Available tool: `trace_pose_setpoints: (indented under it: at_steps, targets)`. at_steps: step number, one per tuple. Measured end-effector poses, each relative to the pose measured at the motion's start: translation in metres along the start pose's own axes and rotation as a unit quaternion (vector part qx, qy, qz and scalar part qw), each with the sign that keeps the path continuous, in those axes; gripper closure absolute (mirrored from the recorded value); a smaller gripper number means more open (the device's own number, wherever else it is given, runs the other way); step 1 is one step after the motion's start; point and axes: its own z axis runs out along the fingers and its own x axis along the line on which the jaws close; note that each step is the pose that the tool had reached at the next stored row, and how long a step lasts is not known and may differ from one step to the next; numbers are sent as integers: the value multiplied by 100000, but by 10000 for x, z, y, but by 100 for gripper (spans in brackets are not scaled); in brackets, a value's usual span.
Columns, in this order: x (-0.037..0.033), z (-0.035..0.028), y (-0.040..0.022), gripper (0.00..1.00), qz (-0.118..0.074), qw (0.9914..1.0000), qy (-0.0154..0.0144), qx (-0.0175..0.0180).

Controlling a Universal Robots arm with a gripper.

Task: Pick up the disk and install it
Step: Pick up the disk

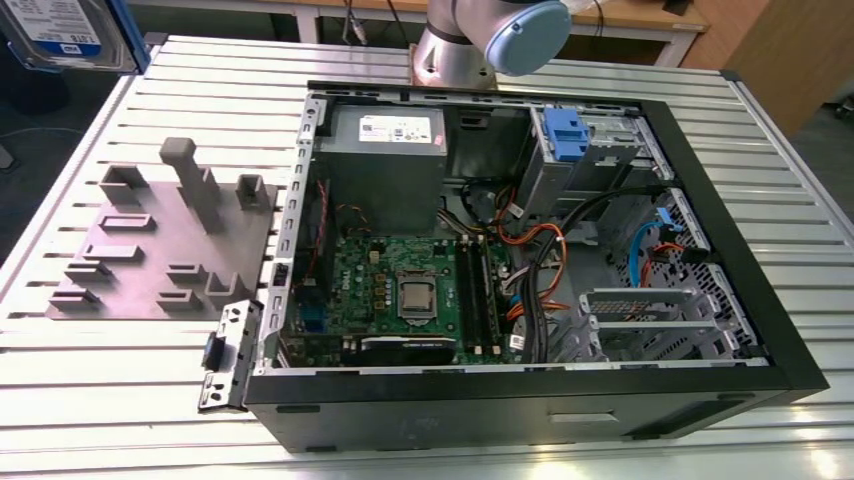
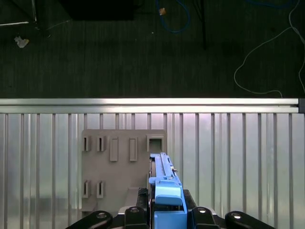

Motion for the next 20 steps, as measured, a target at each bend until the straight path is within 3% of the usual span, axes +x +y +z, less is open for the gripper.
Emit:
trace_pose_setpoints:
  at_steps: [20]
  targets:
    - [2, -3, -55, 64, 2, 100000, -25, -6]
